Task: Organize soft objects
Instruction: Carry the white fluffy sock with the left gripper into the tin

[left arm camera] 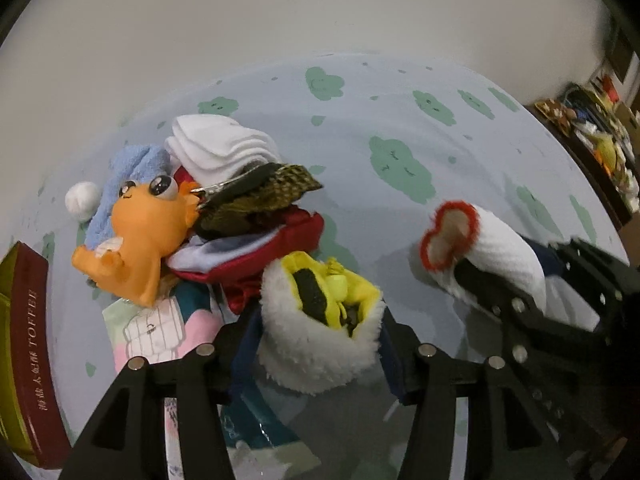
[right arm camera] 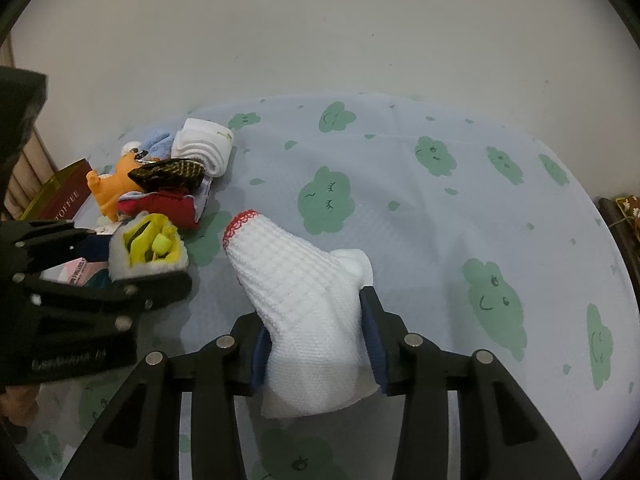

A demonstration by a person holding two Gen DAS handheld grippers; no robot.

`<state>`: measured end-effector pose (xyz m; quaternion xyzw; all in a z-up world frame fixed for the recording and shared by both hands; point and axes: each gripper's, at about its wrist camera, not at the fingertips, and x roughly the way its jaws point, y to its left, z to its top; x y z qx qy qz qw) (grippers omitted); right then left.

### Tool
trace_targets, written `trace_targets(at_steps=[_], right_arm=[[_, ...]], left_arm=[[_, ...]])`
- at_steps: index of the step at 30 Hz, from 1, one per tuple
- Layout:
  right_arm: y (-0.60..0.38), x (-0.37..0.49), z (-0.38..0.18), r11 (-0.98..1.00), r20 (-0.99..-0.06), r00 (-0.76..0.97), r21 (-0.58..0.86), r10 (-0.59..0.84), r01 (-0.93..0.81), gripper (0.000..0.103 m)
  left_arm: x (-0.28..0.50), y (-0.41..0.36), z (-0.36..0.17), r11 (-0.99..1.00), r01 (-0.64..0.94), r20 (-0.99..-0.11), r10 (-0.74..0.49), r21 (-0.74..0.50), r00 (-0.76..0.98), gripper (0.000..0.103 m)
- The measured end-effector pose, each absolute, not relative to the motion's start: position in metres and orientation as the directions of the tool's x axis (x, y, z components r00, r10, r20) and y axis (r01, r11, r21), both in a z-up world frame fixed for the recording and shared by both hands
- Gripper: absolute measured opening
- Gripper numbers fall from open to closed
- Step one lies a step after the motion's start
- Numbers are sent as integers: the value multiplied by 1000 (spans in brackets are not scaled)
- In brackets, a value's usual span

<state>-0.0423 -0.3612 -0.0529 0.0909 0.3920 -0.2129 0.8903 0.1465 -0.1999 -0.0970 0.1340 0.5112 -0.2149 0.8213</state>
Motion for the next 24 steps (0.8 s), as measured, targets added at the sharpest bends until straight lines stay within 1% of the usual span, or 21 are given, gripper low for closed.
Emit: trace_targets(at_steps=[4,6,8,11,17,24], right_arm=[[-361,-42,-53,893,-738,601,-4,-306,449,40],[-362,-42,-53,893,-738,602,-3,-306,449,40],[-361,-41,-53,893,-738,602,-4,-306,449,40],[-361,-41,-53,893,-738,600,-6,-308,450,40],[-361,-40,-54,893,-739,600,-7,-307,450,40],[-361,-40,-54,893,-739,600,-7,-308,450,40]], left_arm=[[147,-194,-97,880,474,-890,-240,-32,386,55],[145,-193,-96,882,469,-885,-246,-35,396,50],[142,-193,-95,884,467,-883,-233,-18,407,43],[137,-194,-90,879,478,-880,-233,-8,413,39],[126,-188,-71,865,501,-866,-267,-22,423,38],[119,-165,-43,876,482,-847,-257,-2,465,38]])
